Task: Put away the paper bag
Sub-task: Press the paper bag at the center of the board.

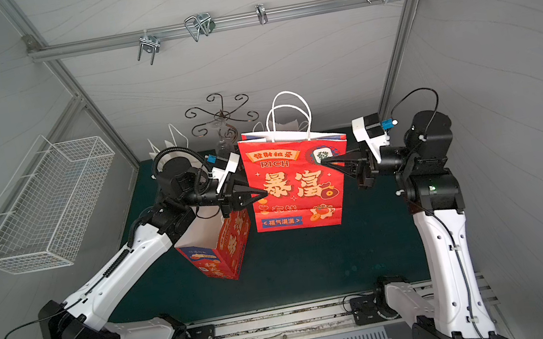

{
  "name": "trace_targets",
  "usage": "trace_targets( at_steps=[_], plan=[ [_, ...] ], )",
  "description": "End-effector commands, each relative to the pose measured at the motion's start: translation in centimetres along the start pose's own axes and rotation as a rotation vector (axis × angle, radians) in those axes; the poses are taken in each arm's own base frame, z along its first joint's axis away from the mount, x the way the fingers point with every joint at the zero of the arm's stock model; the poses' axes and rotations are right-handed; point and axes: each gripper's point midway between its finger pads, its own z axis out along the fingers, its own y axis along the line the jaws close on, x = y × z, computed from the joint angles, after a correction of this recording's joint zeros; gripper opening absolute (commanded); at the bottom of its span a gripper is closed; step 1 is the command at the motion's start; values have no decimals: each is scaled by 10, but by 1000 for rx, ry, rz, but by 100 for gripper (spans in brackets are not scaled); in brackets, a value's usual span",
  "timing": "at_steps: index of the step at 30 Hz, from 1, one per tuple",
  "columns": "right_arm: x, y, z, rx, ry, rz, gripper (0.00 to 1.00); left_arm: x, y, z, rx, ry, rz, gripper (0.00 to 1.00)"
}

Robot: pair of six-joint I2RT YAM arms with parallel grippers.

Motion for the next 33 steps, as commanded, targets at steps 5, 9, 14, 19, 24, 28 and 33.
trace_targets(
  at_steps=[5, 9, 14, 19, 24, 28, 33],
  plan=[
    [-17, 2, 0, 21, -13, -69, 0, -12, -15, -4, 30, -7, 81, 0],
    [-23, 3, 0, 26, -18, -87, 0, -6, -12, -4, 11, 11, 71, 42],
    [-25, 4, 0, 34, -20, -97, 0, 3, -13, -5, 10, 44, 67, 39],
    [-23, 2, 0, 37, -21, -94, 0, 1, -17, -6, 24, 42, 75, 5],
    [-26, 3, 0, 34, -23, -98, 0, -5, -20, -6, 32, 31, 86, 5],
    [-26, 4, 0, 27, -22, -93, 0, -35, -19, -7, 3, -48, 126, 46],
    [-20, 4, 1, 27, -13, -67, 0, -65, -16, -7, -21, -125, 126, 56]
  ],
)
